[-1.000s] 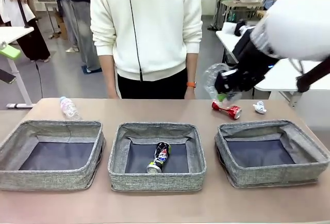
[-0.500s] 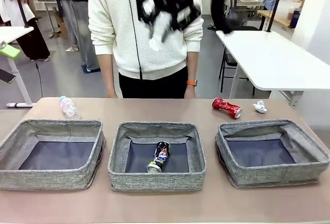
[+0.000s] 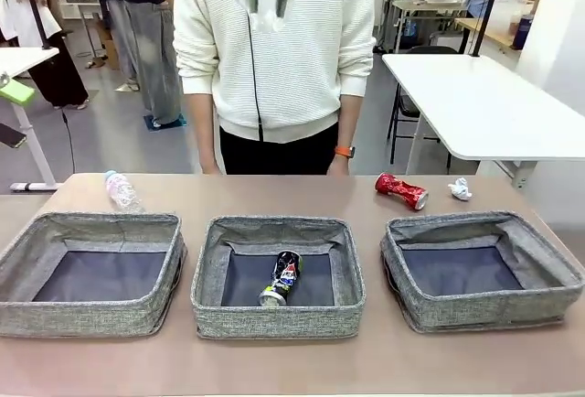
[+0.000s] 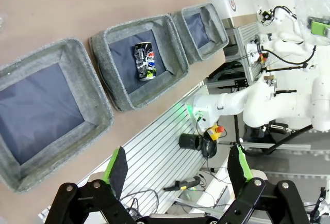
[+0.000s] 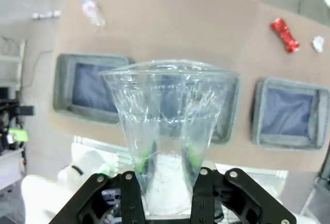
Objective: Sort the waste into the appropriate baskets.
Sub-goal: Pick up the waste item pointed out by the person, then place the picked waste into the Fabric basket indicated by the person.
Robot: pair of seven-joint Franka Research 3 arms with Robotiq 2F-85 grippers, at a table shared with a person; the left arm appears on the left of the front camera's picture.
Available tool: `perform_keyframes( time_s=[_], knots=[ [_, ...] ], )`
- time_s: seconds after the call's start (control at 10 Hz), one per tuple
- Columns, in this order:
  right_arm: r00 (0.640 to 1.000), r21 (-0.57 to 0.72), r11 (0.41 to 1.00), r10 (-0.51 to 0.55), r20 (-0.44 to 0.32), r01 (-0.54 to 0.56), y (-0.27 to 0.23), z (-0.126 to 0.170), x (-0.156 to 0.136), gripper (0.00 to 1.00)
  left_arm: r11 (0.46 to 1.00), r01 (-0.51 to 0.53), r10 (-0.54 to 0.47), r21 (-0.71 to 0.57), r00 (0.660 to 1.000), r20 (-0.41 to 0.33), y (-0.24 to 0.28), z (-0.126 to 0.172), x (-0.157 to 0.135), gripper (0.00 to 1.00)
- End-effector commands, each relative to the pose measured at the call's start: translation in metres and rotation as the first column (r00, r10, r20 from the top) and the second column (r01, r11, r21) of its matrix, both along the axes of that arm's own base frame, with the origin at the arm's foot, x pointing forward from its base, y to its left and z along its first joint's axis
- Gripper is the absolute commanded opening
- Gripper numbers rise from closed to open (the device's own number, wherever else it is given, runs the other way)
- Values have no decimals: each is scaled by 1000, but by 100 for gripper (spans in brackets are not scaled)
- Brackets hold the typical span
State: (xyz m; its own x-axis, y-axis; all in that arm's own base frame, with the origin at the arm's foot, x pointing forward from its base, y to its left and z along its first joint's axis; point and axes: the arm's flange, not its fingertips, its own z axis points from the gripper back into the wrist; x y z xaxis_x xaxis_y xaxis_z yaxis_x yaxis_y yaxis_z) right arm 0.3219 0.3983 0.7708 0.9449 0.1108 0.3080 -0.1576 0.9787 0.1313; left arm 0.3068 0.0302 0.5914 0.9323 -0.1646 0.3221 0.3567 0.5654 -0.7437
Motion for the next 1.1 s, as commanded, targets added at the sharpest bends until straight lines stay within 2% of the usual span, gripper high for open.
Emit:
perform_keyframes(
  time_s=[0.0, 1.0],
  knots=[
    [1000, 30, 999, -12, -10, 13, -3, -9, 0, 30, 1000, 15, -15, -13, 1000, 15, 2, 1, -1, 100],
    [1000, 30, 999, -12, -10, 13, -3, -9, 0, 30, 1000, 15, -15, -13, 1000, 15, 2, 1, -1, 100]
  ],
)
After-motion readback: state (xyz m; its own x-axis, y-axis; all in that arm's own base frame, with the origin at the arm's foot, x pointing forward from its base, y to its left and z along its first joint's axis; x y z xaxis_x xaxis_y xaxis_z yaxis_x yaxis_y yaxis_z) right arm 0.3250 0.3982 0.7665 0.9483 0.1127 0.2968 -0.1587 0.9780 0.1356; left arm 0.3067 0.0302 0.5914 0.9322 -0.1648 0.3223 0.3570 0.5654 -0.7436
